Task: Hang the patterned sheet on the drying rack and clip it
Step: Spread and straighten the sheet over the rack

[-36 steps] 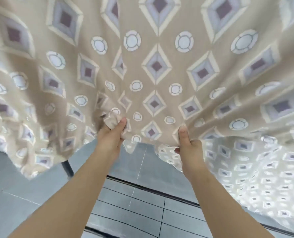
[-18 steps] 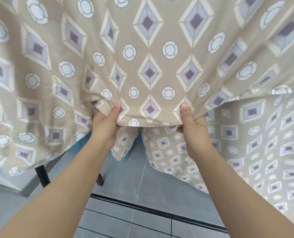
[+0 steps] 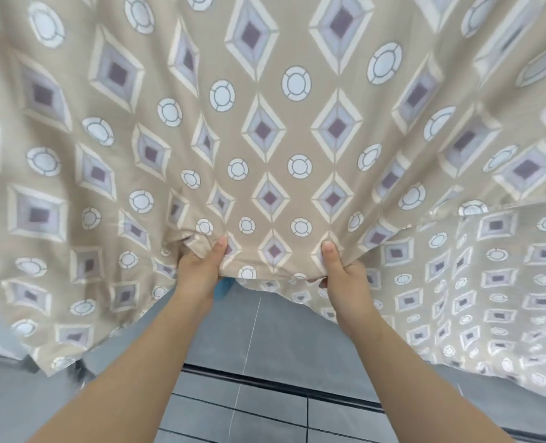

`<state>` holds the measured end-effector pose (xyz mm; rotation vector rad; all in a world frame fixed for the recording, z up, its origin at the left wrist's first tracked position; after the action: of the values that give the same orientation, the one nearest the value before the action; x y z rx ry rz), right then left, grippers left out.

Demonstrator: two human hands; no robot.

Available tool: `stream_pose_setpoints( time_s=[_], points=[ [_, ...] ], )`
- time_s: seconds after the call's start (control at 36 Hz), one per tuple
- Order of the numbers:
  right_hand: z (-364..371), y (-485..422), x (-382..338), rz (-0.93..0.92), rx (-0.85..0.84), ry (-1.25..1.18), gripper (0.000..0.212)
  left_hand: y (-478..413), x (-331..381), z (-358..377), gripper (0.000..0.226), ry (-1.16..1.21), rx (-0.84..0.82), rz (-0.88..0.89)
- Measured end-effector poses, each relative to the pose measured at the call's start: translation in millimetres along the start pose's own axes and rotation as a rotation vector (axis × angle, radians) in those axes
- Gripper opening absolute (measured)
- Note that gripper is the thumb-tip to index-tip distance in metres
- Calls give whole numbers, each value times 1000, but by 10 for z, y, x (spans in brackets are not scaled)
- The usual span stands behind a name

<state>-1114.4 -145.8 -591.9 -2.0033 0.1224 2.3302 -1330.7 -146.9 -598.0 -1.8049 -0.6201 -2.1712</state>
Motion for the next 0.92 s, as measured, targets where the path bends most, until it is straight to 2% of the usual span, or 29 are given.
stream_pose_setpoints(
  time_s=[0.19, 0.25, 0.31, 0.39, 0.44, 0.47, 0.53, 0.58, 0.61, 0.67, 0.69, 0.78, 0.83, 0.92],
  points=[
    [0, 148, 314, 76, 0, -37, 20, 94, -236, -71, 13, -36, 88, -107],
    [13, 217, 329, 88, -8, -39, 25, 151, -288, -44, 17, 29, 177, -169],
    [2, 269, 335, 93, 6, -38, 34, 271, -341, 61, 19, 163, 211, -310],
    [-18, 363, 308, 103, 10, -45, 41, 522, -373, 399, 23, 412, 23, -503],
    [-52, 441, 278, 117, -10, -58, 38, 665, -411, 575, 29, 393, -97, -516],
    [-76, 478, 252, 136, -21, -81, 35, 704, -427, 609, 30, 342, -100, -497],
    [-156, 527, 188, 211, -51, -181, 27, 731, -383, 598, 32, 295, -39, -419],
    [-238, 537, 16, 268, -103, -402, 17, 724, -328, 555, 21, 264, -5, -372],
    [-276, 526, -116, 260, -129, -536, 19, 728, -293, 530, 13, 251, -2, -364],
    [-387, 494, -444, 182, -139, -750, 16, 766, -200, 490, 16, 244, 2, -333],
    [-441, 454, -609, 131, -144, -821, 21, 760, -172, 460, 18, 243, 10, -315],
    [-672, 334, -1000, -17, -122, -932, 75, 699, -147, 355, 10, 263, 31, -314],
    [-859, 334, -1195, -72, -118, -1024, 87, 704, -124, 305, 15, 372, 49, -364],
    [-1167, 407, -1343, -97, -60, -1061, 94, 811, -80, 322, 6, 410, 23, -448]
  ],
)
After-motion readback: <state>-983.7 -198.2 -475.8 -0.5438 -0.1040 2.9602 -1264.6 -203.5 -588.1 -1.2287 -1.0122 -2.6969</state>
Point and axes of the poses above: each hand's wrist, its own y-axis away from the middle knuckle, its own z-axis out of the palm, x = y × z, the point moved 5 cm from there along -y, towards the middle knuckle, and after that the axes turned 2 degrees about -y, right-handed, at the moved point
